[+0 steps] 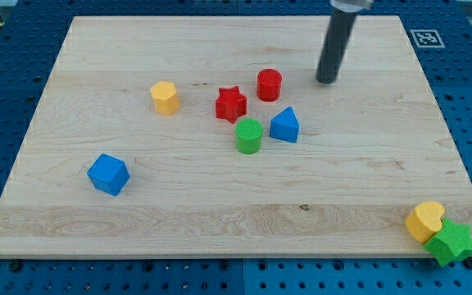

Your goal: Make a group of red star green circle and blue triangle

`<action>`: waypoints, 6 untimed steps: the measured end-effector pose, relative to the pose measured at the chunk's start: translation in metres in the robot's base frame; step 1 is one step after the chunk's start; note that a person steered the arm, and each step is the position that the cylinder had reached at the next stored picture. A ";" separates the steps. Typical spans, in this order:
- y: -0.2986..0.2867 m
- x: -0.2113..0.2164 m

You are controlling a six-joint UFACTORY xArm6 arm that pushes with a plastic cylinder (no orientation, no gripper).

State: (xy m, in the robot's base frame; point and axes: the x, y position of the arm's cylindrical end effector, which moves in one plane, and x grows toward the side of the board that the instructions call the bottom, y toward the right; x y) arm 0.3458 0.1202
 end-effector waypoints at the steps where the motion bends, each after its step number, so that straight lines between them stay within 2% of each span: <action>1: -0.052 -0.001; 3: -0.116 -0.010; 4: -0.142 0.001; 6: -0.156 0.026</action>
State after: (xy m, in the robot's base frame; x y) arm 0.3721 -0.0358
